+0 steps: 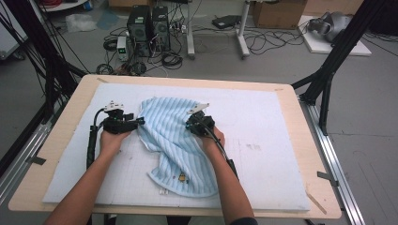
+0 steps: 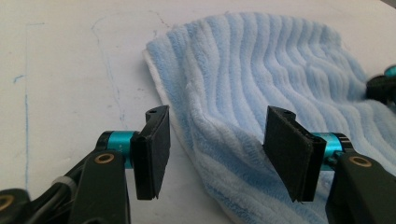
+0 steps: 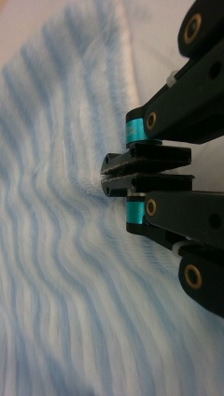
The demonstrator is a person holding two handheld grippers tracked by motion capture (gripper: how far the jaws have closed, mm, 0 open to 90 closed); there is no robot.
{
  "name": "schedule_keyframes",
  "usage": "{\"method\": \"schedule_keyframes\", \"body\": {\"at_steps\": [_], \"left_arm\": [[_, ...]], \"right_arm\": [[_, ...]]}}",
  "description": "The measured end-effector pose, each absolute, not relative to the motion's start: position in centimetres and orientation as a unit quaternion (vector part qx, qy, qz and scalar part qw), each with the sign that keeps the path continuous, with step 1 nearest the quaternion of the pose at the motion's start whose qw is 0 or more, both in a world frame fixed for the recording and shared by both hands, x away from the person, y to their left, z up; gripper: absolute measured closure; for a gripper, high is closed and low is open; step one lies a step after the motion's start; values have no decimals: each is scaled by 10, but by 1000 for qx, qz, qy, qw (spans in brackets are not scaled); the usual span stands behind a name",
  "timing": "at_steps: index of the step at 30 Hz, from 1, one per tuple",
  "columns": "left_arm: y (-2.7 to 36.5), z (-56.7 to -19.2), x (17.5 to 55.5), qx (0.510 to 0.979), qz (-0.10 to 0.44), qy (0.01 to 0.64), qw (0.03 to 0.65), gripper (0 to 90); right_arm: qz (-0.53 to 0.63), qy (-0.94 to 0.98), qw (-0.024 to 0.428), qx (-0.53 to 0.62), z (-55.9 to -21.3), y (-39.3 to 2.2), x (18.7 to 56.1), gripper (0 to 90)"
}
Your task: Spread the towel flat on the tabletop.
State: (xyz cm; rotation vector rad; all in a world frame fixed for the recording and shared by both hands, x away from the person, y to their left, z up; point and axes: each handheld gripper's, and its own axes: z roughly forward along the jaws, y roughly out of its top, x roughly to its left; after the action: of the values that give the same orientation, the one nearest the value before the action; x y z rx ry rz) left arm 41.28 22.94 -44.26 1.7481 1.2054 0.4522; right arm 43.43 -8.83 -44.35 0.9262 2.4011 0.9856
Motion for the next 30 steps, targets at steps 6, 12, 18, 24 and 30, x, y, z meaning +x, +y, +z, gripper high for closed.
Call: {"method": "schedule_keyframes", "body": {"at_steps": [6, 12, 18, 24, 30], "left_arm": [[217, -445, 411, 728, 177, 480, 457, 408], [196, -441, 403, 747, 154, 444, 471, 375], [174, -441, 396, 766, 141, 424, 461, 358], [154, -447, 395, 788, 145, 411, 436, 355], [139, -450, 393, 816, 200, 373, 395, 515]], "right_arm": [[323, 809, 266, 413, -438, -122, 458, 872], [305, 764, 304, 480, -433, -150, 468, 838], [353, 762, 290, 458, -423, -155, 451, 685], [386, 770, 256, 439, -417, -164, 430, 626], [392, 783, 251, 413, -415, -174, 408, 603]]}}
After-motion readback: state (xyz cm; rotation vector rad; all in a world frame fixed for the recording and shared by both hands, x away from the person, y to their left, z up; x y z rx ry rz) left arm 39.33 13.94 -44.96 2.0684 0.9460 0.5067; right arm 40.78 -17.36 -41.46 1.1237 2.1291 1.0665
